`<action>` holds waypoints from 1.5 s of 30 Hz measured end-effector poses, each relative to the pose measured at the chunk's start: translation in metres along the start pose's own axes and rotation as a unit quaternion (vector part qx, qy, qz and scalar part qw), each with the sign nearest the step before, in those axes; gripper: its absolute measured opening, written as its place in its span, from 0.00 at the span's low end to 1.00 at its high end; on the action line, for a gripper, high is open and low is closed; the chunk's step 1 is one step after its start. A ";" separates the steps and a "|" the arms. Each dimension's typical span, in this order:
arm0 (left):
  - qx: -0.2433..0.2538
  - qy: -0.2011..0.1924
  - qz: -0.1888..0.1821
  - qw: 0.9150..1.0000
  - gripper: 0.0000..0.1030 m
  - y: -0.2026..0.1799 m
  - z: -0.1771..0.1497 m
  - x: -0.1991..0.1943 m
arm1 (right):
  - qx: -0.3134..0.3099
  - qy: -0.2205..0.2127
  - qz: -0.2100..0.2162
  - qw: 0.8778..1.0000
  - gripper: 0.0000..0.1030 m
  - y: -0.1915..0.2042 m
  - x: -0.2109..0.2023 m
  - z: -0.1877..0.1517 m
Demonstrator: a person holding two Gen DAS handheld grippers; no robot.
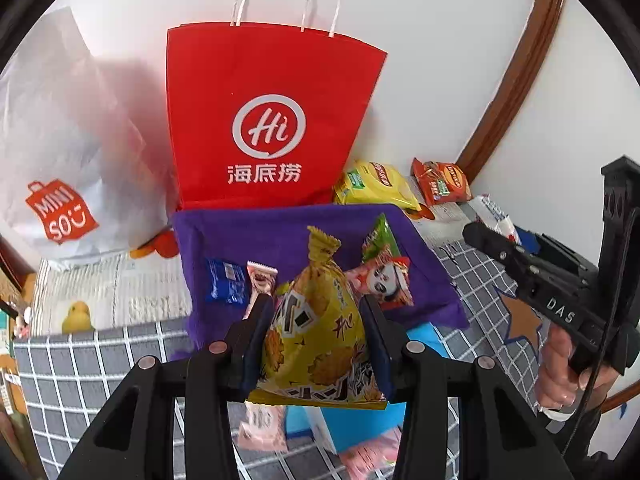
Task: Organize snacks
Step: 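Lift both held snacks and carry them over the purple towel, then lower both snacks onto the towel and open both tools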
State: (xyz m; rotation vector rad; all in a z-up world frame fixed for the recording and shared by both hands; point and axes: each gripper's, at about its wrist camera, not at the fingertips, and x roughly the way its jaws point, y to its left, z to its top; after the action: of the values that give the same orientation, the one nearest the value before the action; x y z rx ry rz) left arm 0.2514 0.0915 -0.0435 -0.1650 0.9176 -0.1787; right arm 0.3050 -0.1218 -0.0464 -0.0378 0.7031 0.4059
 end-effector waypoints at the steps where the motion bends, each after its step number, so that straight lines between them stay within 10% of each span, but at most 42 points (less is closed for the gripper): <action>1: -0.001 0.000 0.002 1.000 0.41 0.003 0.004 0.002 | 0.000 0.001 0.005 1.000 0.46 0.000 0.004 0.004; 20: -0.064 0.044 0.002 0.997 0.41 0.061 0.026 0.085 | -0.023 0.078 0.007 0.997 0.46 -0.004 0.116 0.007; 45: -0.084 0.117 -0.020 0.989 0.41 0.064 0.008 0.135 | -0.071 0.135 -0.021 0.988 0.51 -0.011 0.154 -0.021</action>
State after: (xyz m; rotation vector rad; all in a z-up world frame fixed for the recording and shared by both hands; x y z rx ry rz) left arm 0.3435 0.1237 -0.1568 -0.3225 1.1636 -0.1595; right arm 0.4023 -0.0810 -0.1614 -0.2456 0.9377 0.4140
